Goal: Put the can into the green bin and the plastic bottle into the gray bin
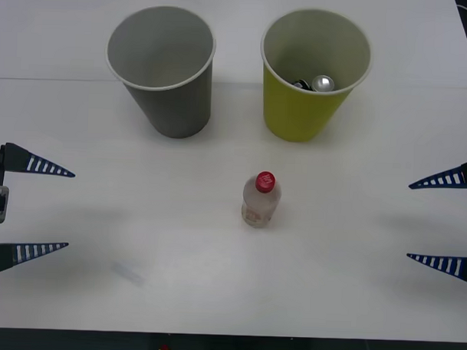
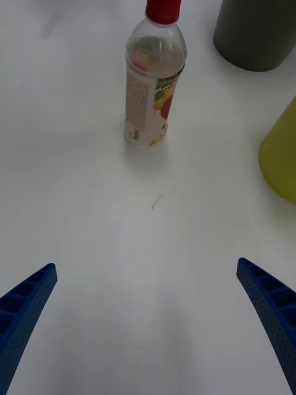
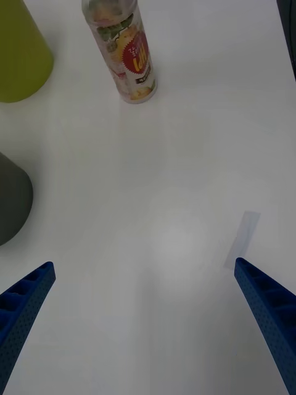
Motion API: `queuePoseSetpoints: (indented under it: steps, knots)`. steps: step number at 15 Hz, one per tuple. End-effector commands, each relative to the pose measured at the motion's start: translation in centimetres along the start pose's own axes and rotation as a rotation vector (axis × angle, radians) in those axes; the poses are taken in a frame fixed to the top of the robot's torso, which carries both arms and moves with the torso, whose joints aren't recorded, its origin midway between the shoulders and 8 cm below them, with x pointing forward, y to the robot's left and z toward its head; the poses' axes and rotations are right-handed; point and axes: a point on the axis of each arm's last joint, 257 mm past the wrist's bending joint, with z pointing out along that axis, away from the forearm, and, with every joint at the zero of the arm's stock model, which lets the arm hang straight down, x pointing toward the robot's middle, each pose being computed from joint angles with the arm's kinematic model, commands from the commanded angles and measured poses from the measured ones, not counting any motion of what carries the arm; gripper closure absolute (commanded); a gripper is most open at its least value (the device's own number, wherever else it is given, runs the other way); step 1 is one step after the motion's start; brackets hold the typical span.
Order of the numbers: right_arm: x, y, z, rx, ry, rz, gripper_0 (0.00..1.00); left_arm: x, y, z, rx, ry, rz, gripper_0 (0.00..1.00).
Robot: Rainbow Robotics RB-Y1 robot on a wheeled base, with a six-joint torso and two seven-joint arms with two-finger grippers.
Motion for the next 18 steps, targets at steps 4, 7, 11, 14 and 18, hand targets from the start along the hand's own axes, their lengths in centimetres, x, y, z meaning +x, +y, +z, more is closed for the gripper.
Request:
queuePoseSetpoints:
  steps: [4,7,11,14,18]
  knots:
    - [1.2,0.3,0.8,0.015,0.003,0.025,0.00,0.0,0.0,0.0,0.000,0.000,0.000,0.00]
    - [1.4,0.5,1.2,0.024,-0.012,0.040,0.00,0.0,0.0,0.0,0.000,0.000,0.000,0.00]
    - [1.5,1.1,2.4,0.048,-0.073,0.094,0.00,0.0,0.0,0.0,0.000,0.000,0.000,0.00]
    - [1.7,1.5,3.2,0.058,-0.113,0.127,0.00,0.0,0.0,0.0,0.000,0.000,0.000,0.00]
    - [1.9,1.9,4.3,0.048,-0.168,0.156,0.00,0.0,0.0,0.0,0.000,0.000,0.000,0.00]
